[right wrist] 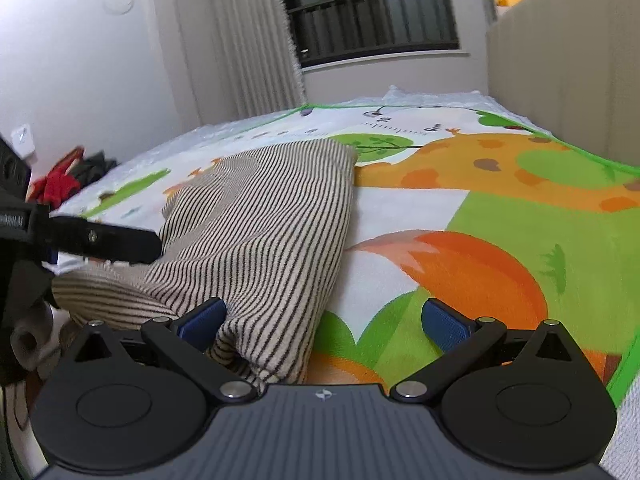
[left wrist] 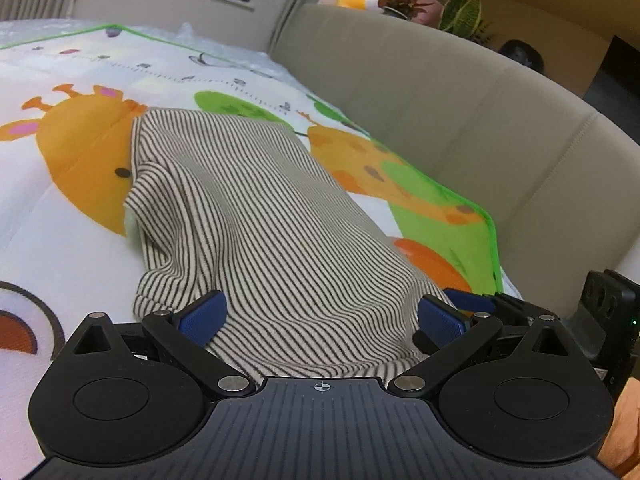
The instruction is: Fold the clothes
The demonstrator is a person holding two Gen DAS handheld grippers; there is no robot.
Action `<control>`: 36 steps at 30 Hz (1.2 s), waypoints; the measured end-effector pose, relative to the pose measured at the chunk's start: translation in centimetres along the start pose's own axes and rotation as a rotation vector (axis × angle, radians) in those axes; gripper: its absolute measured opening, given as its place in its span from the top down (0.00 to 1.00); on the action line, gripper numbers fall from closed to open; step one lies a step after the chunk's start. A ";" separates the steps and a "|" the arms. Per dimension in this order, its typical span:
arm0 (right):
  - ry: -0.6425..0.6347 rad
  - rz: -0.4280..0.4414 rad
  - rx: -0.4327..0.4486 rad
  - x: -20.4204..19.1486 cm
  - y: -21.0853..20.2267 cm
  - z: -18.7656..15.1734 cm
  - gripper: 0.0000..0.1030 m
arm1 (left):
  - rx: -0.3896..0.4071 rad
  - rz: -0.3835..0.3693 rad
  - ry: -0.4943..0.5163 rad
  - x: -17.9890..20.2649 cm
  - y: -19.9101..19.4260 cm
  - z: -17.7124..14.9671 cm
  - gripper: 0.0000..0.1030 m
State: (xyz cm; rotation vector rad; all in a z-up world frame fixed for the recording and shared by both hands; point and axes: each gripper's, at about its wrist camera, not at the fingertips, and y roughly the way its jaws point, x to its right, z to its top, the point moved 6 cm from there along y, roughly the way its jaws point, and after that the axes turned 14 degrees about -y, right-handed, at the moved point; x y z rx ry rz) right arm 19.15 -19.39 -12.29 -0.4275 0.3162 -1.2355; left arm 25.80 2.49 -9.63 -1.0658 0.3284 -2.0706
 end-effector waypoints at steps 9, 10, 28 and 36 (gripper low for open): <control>0.266 -0.022 0.074 2.2 -2.3 -0.7 0.00 | 0.019 -0.012 -0.005 -0.2 -0.1 -0.2 0.00; 0.288 -0.036 0.065 2.6 -2.4 -0.6 0.00 | 0.020 -0.011 -0.004 -0.2 -0.1 -0.2 0.00; 0.174 -0.179 -0.076 3.4 -0.1 -0.2 0.00 | 0.038 0.003 0.014 0.0 -0.3 -0.5 0.00; 0.091 -0.166 -0.104 3.1 0.3 -0.1 0.00 | 0.047 0.007 0.015 -0.1 -0.3 -0.7 0.00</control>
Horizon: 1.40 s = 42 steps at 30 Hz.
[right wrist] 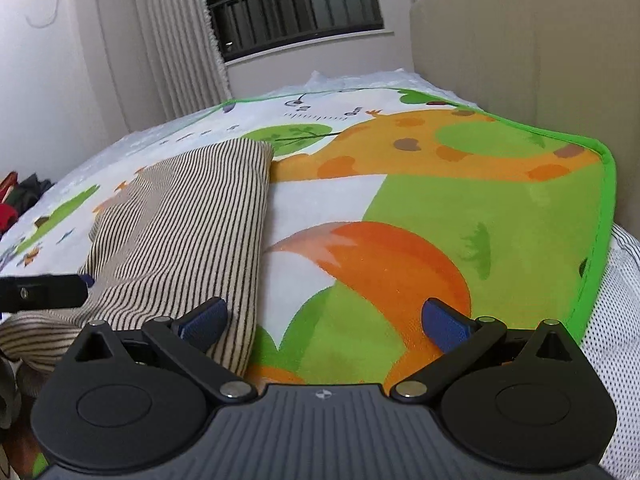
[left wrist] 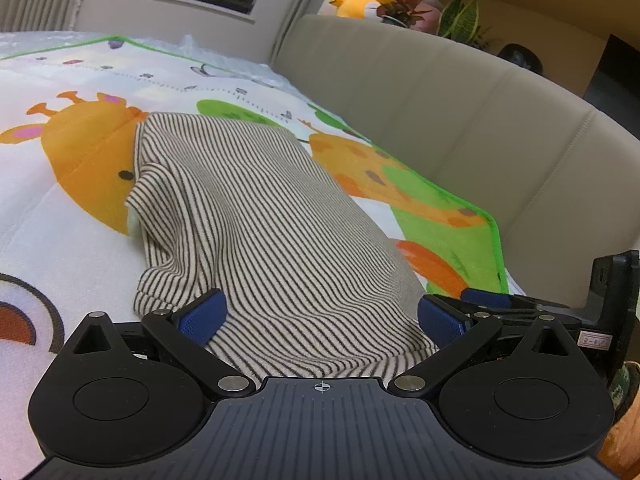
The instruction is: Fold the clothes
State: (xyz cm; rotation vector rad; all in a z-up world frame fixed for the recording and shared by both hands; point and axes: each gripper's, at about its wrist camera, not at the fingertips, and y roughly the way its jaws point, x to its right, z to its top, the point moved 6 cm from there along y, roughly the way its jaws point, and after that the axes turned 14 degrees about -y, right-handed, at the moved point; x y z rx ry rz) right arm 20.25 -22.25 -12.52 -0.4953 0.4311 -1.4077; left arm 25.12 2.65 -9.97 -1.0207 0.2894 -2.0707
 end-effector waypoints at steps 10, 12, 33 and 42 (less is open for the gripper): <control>0.031 0.055 0.088 -0.5 -3.3 1.3 0.00 | -0.001 0.007 -0.008 0.0 -0.5 -0.1 0.00; -0.006 0.077 0.131 -1.4 -4.3 1.9 0.00 | 0.000 0.009 -0.004 0.0 -0.4 -0.1 0.00; -0.439 0.030 0.039 -6.0 -3.9 1.0 0.18 | 0.009 -0.005 0.036 -0.6 -1.4 -0.9 0.00; -0.901 0.226 0.139 -15.9 -7.4 1.1 0.19 | 0.046 -0.167 -0.208 -3.3 -3.7 1.3 0.00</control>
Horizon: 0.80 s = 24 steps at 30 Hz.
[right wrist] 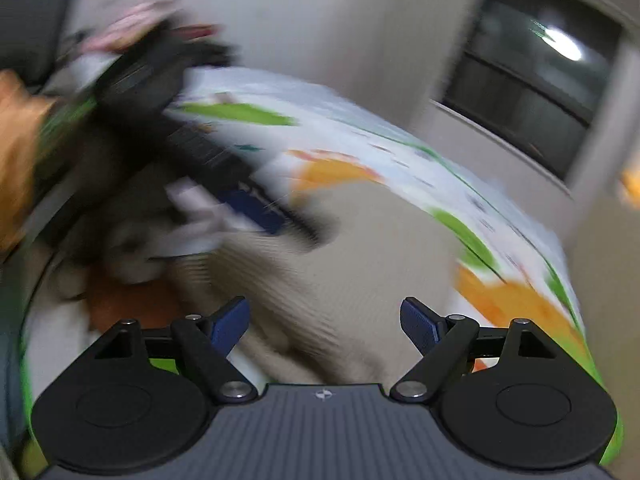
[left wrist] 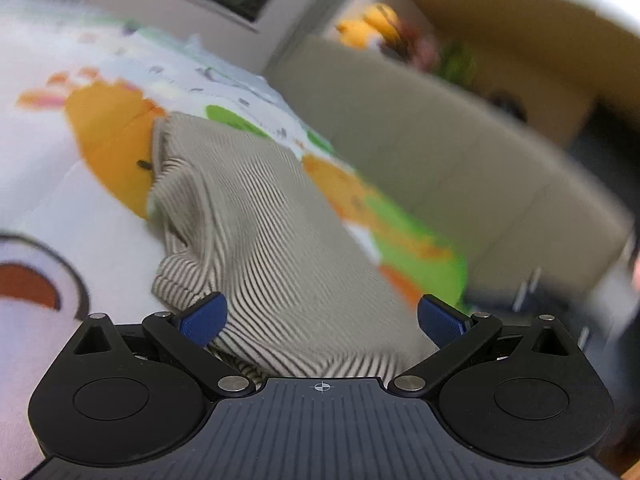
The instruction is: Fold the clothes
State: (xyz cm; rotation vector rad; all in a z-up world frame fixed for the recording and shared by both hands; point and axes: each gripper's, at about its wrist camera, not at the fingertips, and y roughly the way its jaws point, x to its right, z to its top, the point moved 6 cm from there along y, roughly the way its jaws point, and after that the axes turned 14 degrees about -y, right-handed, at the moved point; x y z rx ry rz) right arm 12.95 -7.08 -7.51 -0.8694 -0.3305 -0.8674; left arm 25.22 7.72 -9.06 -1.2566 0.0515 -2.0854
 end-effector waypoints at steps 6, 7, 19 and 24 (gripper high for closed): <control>-0.197 0.030 0.017 -3.8 3.4 1.2 0.25 | 0.172 0.139 0.115 -0.2 -6.4 2.9 0.00; -0.158 0.047 0.017 -3.3 3.7 1.4 0.33 | 0.175 0.151 0.153 0.0 -7.2 2.9 0.00; 0.735 0.354 0.029 6.4 3.7 -1.8 0.64 | -0.013 0.253 0.971 5.3 -1.8 -5.2 0.00; 0.733 0.308 0.007 6.7 3.4 -3.1 0.64 | -0.050 0.264 1.205 5.6 2.6 -7.0 0.00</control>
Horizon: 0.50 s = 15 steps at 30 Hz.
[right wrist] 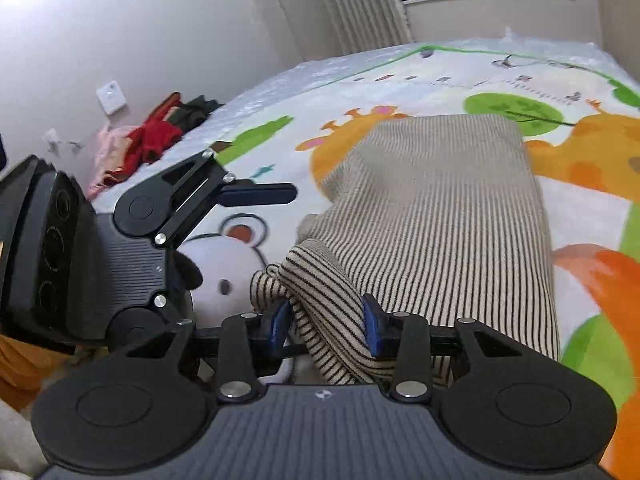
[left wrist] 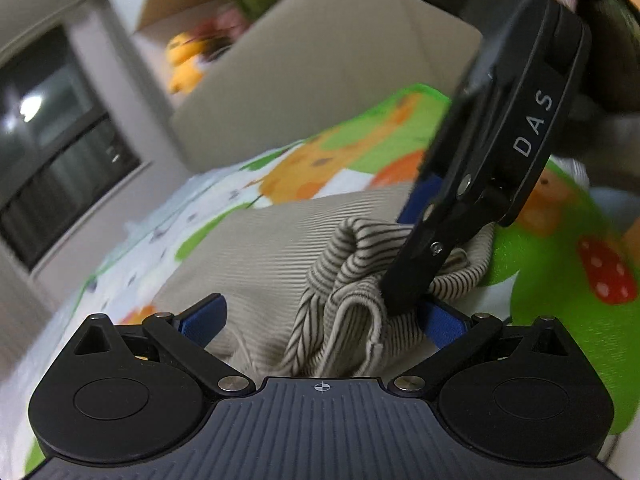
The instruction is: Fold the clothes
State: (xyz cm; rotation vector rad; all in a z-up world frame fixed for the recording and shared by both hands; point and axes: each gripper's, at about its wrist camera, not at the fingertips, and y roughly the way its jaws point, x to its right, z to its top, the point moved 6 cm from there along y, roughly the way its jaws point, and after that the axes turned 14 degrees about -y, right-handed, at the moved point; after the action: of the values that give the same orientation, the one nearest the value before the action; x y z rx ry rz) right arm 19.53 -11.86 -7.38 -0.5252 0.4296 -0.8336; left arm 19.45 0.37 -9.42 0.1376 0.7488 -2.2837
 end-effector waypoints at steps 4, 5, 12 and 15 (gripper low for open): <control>0.020 0.014 0.029 0.8 -1.0 -0.3 0.64 | -0.049 -0.045 0.036 1.1 1.8 -0.4 0.00; 0.017 0.014 0.029 0.8 -0.9 -0.3 0.64 | -0.050 -0.048 0.045 1.3 2.1 -0.6 0.00; -0.003 0.042 0.037 0.9 -0.5 -0.4 0.64 | -0.045 -0.013 0.141 2.4 2.2 -0.4 0.03; -0.017 0.043 0.050 0.8 -0.9 -0.5 0.61 | -0.056 -0.048 0.164 3.3 1.9 -0.4 0.22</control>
State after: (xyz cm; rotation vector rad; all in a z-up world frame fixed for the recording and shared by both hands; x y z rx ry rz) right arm 19.25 -13.14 -7.35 -0.4746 0.4023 -0.7958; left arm 18.24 -2.47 -11.64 0.2868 0.9080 -2.3149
